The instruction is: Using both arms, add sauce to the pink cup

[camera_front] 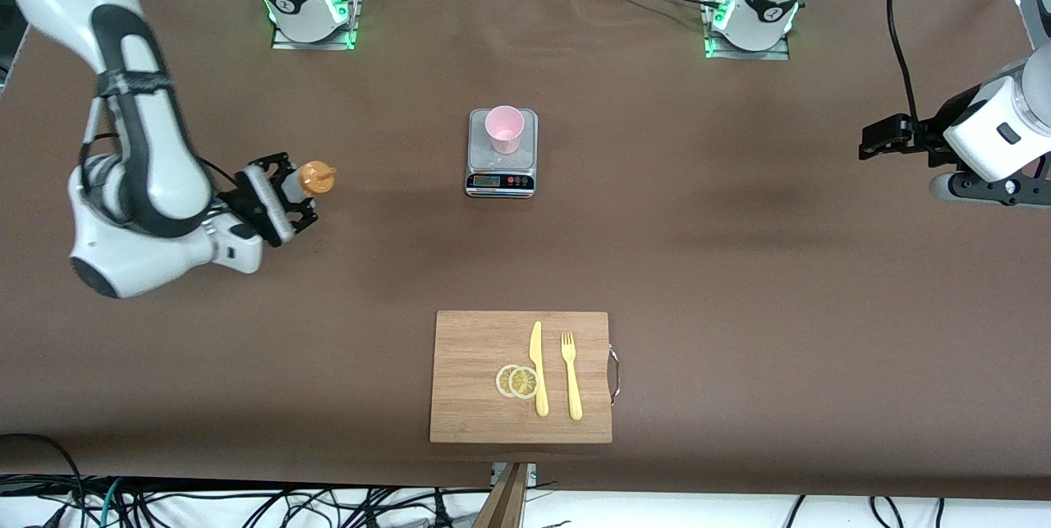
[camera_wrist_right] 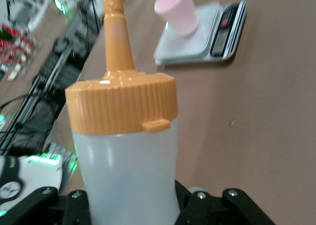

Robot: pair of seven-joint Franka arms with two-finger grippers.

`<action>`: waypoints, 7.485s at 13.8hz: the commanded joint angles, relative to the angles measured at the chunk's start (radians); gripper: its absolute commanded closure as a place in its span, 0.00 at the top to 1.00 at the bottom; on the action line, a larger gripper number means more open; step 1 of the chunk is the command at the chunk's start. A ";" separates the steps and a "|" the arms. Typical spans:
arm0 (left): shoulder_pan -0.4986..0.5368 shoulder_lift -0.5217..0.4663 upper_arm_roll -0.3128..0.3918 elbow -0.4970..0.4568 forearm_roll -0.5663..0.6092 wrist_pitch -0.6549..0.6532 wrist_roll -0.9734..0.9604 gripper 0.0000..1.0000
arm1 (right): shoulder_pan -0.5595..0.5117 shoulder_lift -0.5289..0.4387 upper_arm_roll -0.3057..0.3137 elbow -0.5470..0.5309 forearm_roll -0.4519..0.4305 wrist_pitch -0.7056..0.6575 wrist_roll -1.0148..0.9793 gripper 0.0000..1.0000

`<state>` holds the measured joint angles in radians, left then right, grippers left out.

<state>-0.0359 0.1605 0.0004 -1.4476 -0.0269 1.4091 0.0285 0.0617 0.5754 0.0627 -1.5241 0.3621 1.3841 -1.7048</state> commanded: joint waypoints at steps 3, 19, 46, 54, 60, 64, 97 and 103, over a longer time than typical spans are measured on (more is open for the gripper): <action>0.008 0.008 -0.007 0.015 0.024 -0.005 -0.004 1.00 | 0.234 -0.054 -0.009 -0.013 -0.216 0.004 0.297 0.00; 0.016 0.014 -0.007 0.015 0.015 -0.005 -0.004 1.00 | 0.658 0.003 -0.012 0.022 -0.474 -0.023 0.844 0.00; 0.014 0.014 -0.007 0.015 0.015 -0.005 -0.002 1.00 | 0.333 0.050 -0.021 0.163 -0.142 -0.024 0.477 0.00; 0.011 0.014 -0.007 0.015 0.015 -0.005 -0.002 1.00 | -0.018 0.086 -0.020 0.133 0.225 -0.017 0.036 0.00; 0.013 0.014 -0.007 0.015 0.013 -0.005 -0.002 1.00 | -0.229 0.150 -0.020 -0.039 0.454 -0.089 -0.375 0.00; 0.013 0.014 -0.007 0.015 0.013 -0.005 -0.002 1.00 | -0.318 0.251 -0.020 -0.070 0.495 -0.161 -0.617 0.00; 0.013 0.017 -0.007 0.015 0.013 -0.005 -0.004 1.00 | -0.402 0.379 -0.138 0.114 0.273 -0.266 -0.693 1.00; 0.011 0.017 -0.007 0.015 0.013 -0.004 -0.002 1.00 | -0.387 0.365 -0.129 0.263 0.241 -0.307 -0.435 1.00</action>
<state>-0.0272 0.1738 0.0003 -1.4474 -0.0269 1.4094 0.0280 -0.3305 0.9463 -0.0737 -1.3042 0.6284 1.0958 -2.2162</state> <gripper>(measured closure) 0.000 0.000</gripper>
